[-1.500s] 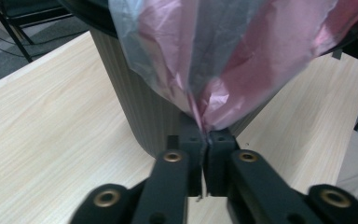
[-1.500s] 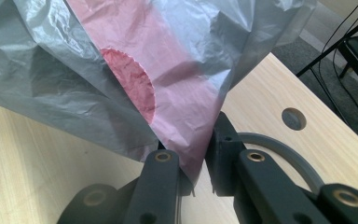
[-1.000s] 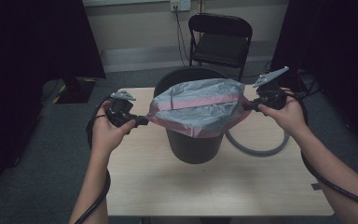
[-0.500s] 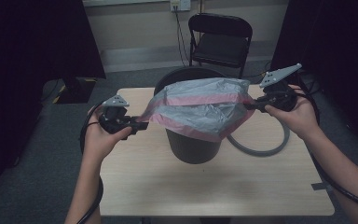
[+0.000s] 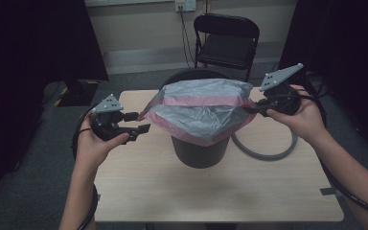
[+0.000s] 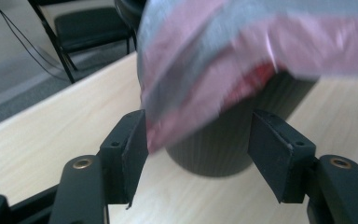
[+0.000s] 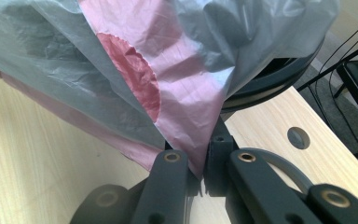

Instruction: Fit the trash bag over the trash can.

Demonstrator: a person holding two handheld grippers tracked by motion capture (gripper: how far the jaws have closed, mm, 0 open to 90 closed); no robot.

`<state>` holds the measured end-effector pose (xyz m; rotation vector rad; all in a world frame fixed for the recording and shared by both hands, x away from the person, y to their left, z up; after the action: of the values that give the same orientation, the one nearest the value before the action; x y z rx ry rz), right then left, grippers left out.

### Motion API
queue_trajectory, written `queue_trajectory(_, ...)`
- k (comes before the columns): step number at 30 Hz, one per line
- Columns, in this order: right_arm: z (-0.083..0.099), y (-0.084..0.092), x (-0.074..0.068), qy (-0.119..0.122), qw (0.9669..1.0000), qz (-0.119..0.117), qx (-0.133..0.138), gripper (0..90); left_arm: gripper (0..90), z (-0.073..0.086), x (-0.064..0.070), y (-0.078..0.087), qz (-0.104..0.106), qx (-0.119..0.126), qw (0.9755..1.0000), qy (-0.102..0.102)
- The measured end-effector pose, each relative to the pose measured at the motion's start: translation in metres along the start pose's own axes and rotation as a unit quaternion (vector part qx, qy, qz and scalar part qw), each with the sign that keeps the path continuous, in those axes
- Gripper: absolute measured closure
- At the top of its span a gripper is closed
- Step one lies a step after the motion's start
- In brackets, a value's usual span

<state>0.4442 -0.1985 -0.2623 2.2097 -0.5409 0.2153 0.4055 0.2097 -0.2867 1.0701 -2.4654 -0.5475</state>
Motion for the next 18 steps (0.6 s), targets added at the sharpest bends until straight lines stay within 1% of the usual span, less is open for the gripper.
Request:
queue_trajectory(1,0.000,0.000,0.000,-0.001,1.0000,-0.001,0.001,88.4,40.9,-0.003,0.002,0.000,0.001,0.005,1.0000,-0.004)
queue_trajectory(2,0.001,0.000,0.000,-0.001,1.0000,-0.002,0.001,88.3,42.4,-0.006,0.005,0.000,0.008,0.011,0.9998,-0.014)
queue_trajectory(3,0.001,0.000,0.000,0.000,1.0000,-0.003,0.000,88.3,43.9,-0.009,0.008,0.000,0.020,0.019,0.9994,-0.021)
queue_trajectory(4,0.001,-0.001,-0.001,0.000,1.0000,-0.004,-0.001,88.2,47.8,-0.011,0.012,0.001,0.033,0.027,0.9987,-0.027)
queue_trajectory(5,0.001,-0.001,-0.001,0.000,1.0000,-0.005,-0.002,88.3,51.8,-0.012,0.016,0.000,0.046,0.026,0.9981,-0.033)
queue_trajectory(6,0.001,-0.002,-0.001,0.001,1.0000,-0.006,-0.004,88.2,56.3,-0.013,0.020,0.000,0.052,0.023,0.9972,-0.047)
queue_trajectory(7,0.001,-0.003,-0.002,0.000,1.0000,-0.006,-0.005,88.1,70.3,-0.012,0.024,-0.001,0.064,0.008,0.9964,-0.055)
queue_trajectory(8,0.001,-0.003,-0.001,0.000,1.0000,-0.007,-0.004,88.0,77.9,-0.011,0.027,-0.002,0.072,0.000,0.9959,-0.055)
queue_trajectory(9,0.001,-0.003,-0.001,-0.001,1.0000,-0.007,-0.004,88.1,85.7,-0.009,0.030,-0.004,0.073,-0.011,0.9954,-0.061)
queue_trajectory(10,0.001,-0.003,-0.001,-0.005,1.0000,-0.007,-0.004,88.0,89.5,-0.007,0.031,-0.006,0.076,-0.022,0.9954,-0.053)
queue_trajectory(11,0.002,-0.004,0.000,-0.008,0.9999,-0.008,-0.003,87.7,90.0,-0.004,0.032,-0.009,0.077,-0.037,0.9947,-0.058)
queue_trajectory(12,0.003,-0.004,0.000,-0.014,0.9999,-0.010,-0.002,87.6,90.0,0.000,0.033,-0.012,0.068,-0.055,0.9942,-0.063)
queue_trajectory(13,0.005,-0.004,0.001,-0.021,0.9997,-0.010,-0.002,87.5,90.0,0.004,0.031,-0.016,0.051,-0.072,0.9941,-0.062)
queue_trajectory(14,0.008,-0.005,0.003,-0.026,0.9996,-0.010,-0.004,87.6,90.0,0.008,0.029,-0.020,0.035,-0.087,0.9935,-0.065)
queue_trajectory(15,0.012,-0.006,0.004,-0.031,0.9994,-0.009,-0.008,88.5,90.0,0.013,0.027,-0.024,0.029,-0.102,0.9922,-0.066)
queue_trajectory(16,0.016,-0.008,0.006,-0.035,0.9993,-0.005,-0.012,90.0,90.0,0.017,0.026,-0.027,0.017,-0.124,0.9896,-0.071)
queue_trajectory(17,0.021,-0.009,0.010,-0.034,0.9992,0.009,-0.020,90.0,90.0,0.021,0.025,-0.031,-0.007,-0.138,0.9866,-0.087)
queue_trajectory(18,0.027,-0.012,0.014,-0.040,0.9987,0.018,-0.027,90.0,90.0,0.024,0.023,-0.035,-0.013,-0.145,0.9854,-0.088)
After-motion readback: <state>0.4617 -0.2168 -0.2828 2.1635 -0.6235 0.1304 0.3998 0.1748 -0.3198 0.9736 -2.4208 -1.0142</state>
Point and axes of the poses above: each handheld gripper's, and its own axes: y roughly backward along the jaws, z roughly out of its underside, x roughly to its right, the point moved 3 cm from there along -y, roughly forward along the jaws, and after that the axes turned 15 degrees about y, right-handed, at the moved point
